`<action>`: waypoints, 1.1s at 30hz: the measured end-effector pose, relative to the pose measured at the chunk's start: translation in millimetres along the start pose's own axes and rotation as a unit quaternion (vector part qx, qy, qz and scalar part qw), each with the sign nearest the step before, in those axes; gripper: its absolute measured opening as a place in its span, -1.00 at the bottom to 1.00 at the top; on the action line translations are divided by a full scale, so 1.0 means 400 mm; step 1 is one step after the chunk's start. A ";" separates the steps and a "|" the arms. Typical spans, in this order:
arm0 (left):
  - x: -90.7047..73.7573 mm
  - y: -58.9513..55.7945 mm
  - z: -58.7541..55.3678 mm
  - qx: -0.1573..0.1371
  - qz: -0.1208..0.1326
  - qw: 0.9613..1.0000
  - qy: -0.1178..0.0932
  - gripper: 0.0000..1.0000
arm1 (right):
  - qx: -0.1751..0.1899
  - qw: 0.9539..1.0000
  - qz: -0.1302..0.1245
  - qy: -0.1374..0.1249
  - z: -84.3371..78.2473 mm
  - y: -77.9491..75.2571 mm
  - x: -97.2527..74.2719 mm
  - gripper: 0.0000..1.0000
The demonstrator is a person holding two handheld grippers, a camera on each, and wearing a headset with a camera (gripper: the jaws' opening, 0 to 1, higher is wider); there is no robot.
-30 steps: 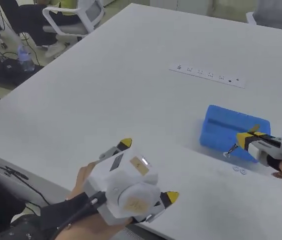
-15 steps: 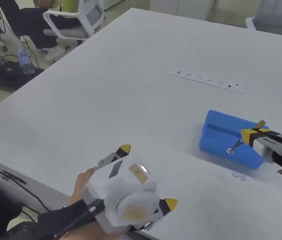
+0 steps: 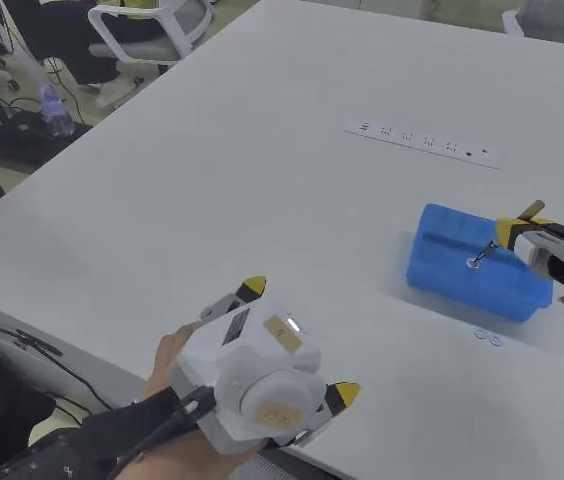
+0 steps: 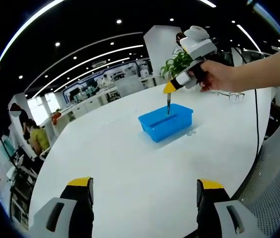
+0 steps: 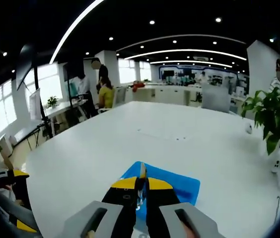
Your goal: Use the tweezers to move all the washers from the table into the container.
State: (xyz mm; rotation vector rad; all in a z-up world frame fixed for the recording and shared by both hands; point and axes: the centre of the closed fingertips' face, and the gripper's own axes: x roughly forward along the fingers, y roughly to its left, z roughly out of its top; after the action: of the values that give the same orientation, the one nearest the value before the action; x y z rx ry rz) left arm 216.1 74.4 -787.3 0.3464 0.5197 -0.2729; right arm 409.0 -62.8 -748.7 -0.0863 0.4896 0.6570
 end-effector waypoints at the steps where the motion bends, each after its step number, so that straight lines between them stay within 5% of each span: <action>1: 0.000 0.000 -0.001 0.000 0.000 1.000 0.001 0.75 | 0.003 1.000 -0.001 0.006 -0.008 -0.005 0.006 -0.97; 15: 0.001 0.003 -0.004 0.001 0.003 1.000 0.005 0.75 | 0.032 0.998 -0.024 0.047 -0.110 -0.029 0.043 -0.97; 33: 0.001 0.002 -0.007 -0.007 0.000 1.000 0.009 0.70 | -0.005 0.998 -0.018 0.059 -0.136 -0.021 0.071 -0.96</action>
State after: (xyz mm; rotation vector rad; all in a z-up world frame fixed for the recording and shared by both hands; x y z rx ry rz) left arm 215.7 76.1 -789.7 0.3350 0.5403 -0.2668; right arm 411.1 -65.8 -810.3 -0.1424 0.5967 0.6217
